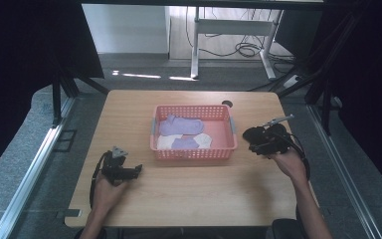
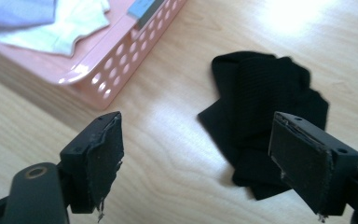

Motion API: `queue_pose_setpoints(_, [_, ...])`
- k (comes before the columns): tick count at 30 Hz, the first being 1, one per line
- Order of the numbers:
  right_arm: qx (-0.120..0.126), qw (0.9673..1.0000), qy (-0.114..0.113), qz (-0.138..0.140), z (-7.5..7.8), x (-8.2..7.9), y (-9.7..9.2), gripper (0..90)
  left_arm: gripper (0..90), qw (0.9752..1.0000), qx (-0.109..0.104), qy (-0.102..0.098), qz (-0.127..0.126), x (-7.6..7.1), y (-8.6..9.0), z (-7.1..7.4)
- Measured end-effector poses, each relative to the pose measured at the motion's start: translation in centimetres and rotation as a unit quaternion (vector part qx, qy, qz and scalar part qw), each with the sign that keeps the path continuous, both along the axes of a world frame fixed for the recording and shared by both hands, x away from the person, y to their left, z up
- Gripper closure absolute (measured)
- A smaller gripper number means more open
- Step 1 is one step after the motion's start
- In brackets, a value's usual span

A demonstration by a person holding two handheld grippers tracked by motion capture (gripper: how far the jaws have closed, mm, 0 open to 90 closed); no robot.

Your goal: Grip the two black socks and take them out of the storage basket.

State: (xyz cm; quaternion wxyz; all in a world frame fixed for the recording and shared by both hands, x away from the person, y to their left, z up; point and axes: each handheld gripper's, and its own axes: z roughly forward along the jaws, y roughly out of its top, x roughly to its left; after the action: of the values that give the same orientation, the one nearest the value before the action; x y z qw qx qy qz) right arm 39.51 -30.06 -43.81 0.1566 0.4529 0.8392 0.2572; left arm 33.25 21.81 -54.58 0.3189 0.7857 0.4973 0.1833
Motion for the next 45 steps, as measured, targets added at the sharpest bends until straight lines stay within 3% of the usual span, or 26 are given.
queue_pose_setpoints(18, [0.005, 0.999, 0.011, 0.043, -2.5, -2.9, 3.0, 15.0, 12.0, 1.0, 0.0, 0.0, 0.0, 0.0, 0.0, 0.0])
queue_pose_setpoints(26, [0.009, 0.9981, 0.02, 0.057, -4.5, -3.7, 4.2, 15.0, 12.0, 1.0, 0.001, 0.0, 0.0, 0.0, 0.0, 0.0])
queue_pose_setpoints(39, [0.017, 0.9976, 0.025, 0.062, -8.0, -4.4, 4.5, 14.8, 12.0, 1.0, -0.001, 0.0, 0.002, 0.0, 0.0, 0.0])
queue_pose_setpoints(45, [0.016, 0.9978, 0.008, 0.065, -9.0, -4.5, 4.3, 10.5, 12.0, 1.0, -0.001, 0.0, 0.002, 0.0, 0.0, 0.0])
